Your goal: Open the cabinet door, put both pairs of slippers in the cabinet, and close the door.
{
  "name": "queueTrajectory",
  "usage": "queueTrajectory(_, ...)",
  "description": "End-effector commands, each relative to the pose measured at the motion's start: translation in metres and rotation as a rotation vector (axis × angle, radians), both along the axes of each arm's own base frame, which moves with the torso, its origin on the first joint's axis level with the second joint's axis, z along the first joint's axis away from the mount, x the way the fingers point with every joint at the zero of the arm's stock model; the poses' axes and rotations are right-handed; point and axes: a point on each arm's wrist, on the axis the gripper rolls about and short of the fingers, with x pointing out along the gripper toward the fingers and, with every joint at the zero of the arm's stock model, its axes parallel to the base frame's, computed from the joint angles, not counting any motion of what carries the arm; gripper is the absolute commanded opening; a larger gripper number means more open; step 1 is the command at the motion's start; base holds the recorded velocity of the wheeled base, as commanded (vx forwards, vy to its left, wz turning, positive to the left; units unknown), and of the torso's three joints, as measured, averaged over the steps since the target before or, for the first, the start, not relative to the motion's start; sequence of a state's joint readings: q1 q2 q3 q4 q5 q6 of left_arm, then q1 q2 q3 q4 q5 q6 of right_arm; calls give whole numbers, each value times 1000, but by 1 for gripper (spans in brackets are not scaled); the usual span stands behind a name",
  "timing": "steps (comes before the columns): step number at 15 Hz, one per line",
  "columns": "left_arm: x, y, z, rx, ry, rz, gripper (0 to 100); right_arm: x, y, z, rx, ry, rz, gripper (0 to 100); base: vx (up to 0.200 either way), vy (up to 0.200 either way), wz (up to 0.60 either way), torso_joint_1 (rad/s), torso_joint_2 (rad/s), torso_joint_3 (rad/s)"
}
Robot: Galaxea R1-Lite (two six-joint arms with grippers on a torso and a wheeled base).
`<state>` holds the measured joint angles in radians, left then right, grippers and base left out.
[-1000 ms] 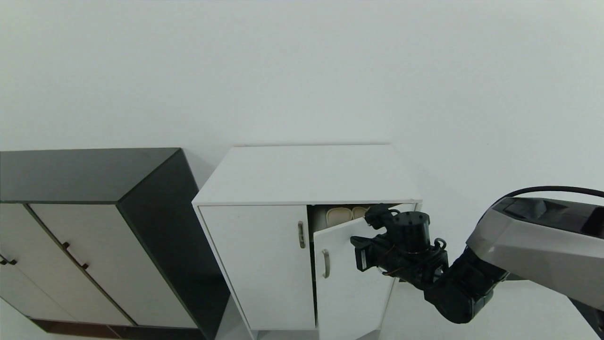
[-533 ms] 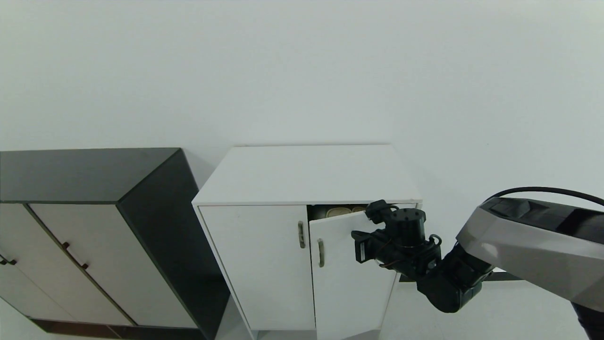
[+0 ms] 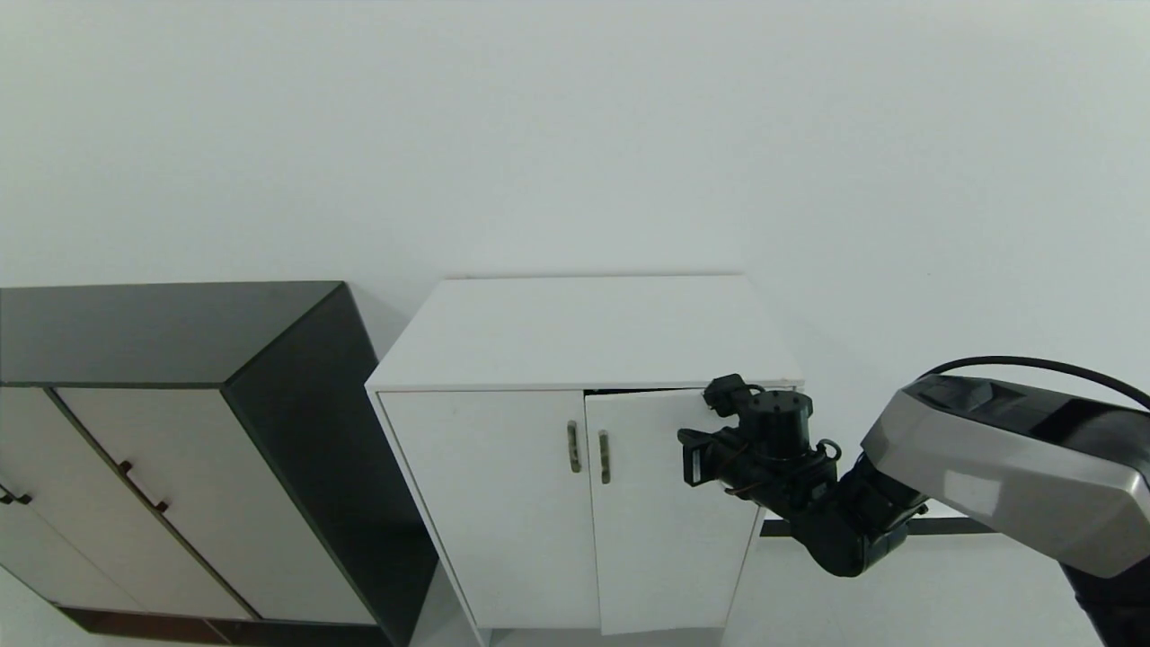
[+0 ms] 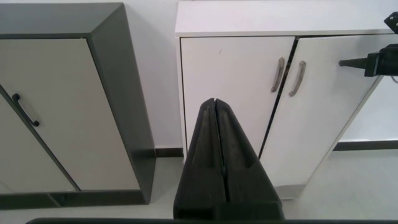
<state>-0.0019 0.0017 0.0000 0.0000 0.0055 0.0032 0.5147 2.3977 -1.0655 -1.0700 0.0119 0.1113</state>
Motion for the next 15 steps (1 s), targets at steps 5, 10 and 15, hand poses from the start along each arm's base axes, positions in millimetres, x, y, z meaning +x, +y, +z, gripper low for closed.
queueTrajectory(5, 0, 0, 0, 0, 0, 1, 0, 11, -6, -8, 3, 0, -24, 0, 0, 0, 0, 0, 0, 0)
queueTrajectory(10, 0, 0, 0, 0, 0, 1, 0, 13, -7, -11, 2, 1, -29, 0, 0, 0, 0, 0, 0, 0)
queueTrajectory(15, 0, 0, 0, 1, 0, -1, 0, -24, 0, 14, 35, -89, -3, 0, 0, 0, 0, 0, 0, 0)
